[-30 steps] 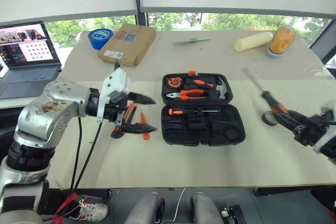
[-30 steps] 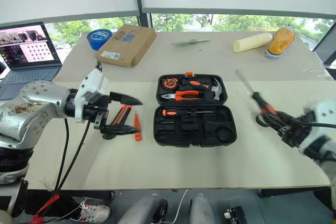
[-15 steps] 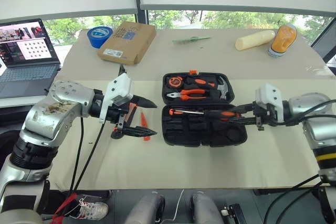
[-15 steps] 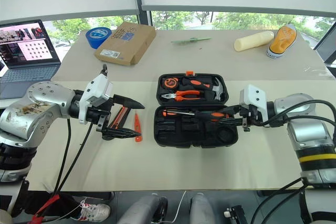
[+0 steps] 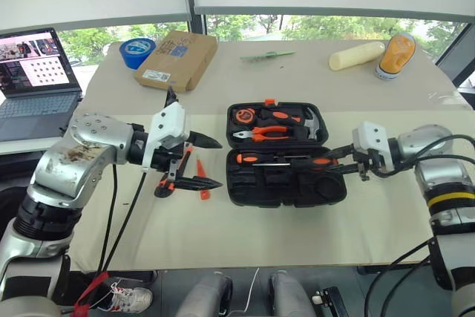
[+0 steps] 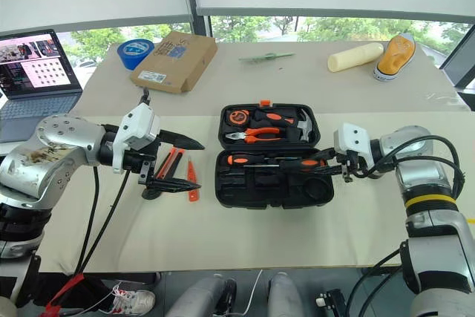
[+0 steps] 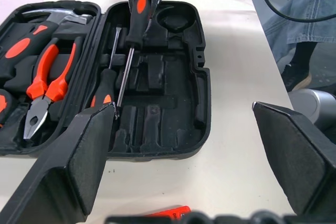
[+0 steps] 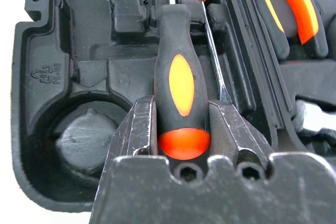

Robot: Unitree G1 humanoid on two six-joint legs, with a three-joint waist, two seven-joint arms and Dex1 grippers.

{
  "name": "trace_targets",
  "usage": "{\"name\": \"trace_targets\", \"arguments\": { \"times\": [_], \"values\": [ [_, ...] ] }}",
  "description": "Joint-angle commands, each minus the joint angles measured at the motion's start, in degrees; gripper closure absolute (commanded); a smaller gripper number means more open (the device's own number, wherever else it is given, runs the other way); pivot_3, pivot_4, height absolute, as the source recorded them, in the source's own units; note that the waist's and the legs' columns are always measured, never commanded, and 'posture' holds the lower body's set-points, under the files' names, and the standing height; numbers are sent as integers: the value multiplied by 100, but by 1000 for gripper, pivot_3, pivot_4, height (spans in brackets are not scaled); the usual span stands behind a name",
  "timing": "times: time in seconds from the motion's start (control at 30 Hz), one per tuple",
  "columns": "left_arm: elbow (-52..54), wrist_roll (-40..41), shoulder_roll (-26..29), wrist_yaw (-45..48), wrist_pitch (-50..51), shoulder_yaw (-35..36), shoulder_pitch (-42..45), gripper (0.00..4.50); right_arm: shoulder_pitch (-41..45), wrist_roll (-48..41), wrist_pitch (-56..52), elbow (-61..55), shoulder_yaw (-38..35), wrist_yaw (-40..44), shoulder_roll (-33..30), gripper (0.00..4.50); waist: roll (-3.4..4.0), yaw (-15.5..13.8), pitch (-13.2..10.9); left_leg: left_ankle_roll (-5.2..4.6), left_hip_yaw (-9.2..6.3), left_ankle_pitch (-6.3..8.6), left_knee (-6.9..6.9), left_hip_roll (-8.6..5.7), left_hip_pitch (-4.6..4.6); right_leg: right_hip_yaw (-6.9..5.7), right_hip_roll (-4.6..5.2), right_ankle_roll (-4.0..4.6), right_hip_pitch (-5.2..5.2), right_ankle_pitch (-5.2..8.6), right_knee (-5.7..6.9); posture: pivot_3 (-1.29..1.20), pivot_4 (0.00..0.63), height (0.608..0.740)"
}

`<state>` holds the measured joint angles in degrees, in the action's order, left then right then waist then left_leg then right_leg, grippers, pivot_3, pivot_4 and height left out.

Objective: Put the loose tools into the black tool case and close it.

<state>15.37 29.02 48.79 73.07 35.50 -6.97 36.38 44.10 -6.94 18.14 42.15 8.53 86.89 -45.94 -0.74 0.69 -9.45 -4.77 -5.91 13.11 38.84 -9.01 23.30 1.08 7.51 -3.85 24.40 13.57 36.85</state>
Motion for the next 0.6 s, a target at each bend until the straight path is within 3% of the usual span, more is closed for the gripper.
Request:
{"name": "trace_targets", "arguments": {
  "times": [0.03,0.07,0.13,0.4,0.47,0.6],
  "values": [
    [91,-28,-12,-36,-90,61,164,0,134,239,267,248,1,-126,4,3496,0,1,0,0,0,0,0,0,-1,0,0,0,0,0,0,0,150,735],
    [80,-36,-13,-34,-101,55,165,0,185,315,219,372,0,-246,21,3496,0,2,0,0,0,0,0,0,-2,0,-1,0,-2,0,0,0,150,735],
    [66,-43,-8,-24,-117,44,166,0,290,378,161,577,-43,-351,31,2490,0,4,0,0,0,0,0,0,-3,0,-1,0,-1,0,2,0,150,735],
    [-30,-65,-9,-4,-169,25,173,0,317,-99,-449,-180,-342,-116,75,7,1,8,0,1,-1,0,0,0,-2,1,-2,0,0,0,3,0,150,735],
    [-44,-80,-31,-15,-184,8,166,0,296,-314,-1004,-578,-379,-125,156,7,1,9,0,2,-1,0,-1,1,-2,1,-2,0,1,0,4,0,150,735],
    [-85,-124,-97,-20,-205,-27,181,0,136,-667,-1999,-1390,-436,-210,302,1064,0,9,0,2,-2,0,-2,3,0,1,-3,0,5,0,9,0,150,735]
  ]
}}
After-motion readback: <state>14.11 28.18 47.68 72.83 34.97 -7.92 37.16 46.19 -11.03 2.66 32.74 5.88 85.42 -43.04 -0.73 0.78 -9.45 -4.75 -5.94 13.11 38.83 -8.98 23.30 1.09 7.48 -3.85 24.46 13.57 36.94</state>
